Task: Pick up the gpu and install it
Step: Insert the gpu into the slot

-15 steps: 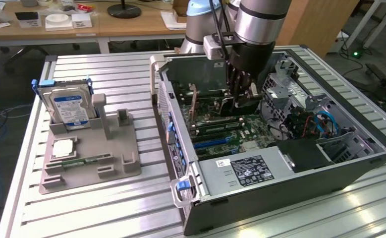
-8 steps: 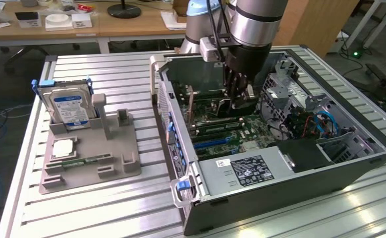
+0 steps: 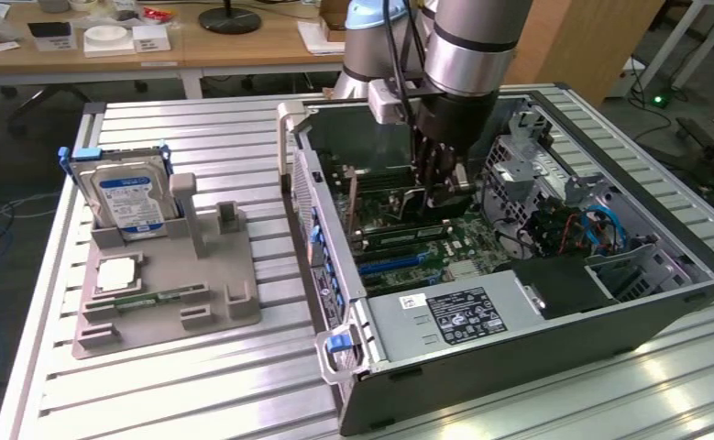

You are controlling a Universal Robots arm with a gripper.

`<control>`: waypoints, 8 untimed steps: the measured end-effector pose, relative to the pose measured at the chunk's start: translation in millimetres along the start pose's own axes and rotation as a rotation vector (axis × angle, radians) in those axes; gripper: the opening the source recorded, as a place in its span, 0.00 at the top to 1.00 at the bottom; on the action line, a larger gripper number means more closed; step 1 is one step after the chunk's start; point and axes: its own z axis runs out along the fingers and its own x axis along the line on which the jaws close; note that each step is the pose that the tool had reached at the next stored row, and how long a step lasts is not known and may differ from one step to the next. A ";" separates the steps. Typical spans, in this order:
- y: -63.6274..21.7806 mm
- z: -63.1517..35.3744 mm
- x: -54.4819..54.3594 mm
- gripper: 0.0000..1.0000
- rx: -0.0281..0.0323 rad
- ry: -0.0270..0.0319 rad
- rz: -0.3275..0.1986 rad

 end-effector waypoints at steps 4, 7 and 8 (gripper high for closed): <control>-0.1 3.4 1.4 0.73 -0.0003 0.0003 -0.008; 0.1 6.5 3.8 0.73 0.0000 0.0000 -0.008; 0.5 7.6 3.9 0.73 -0.0001 0.0003 -0.008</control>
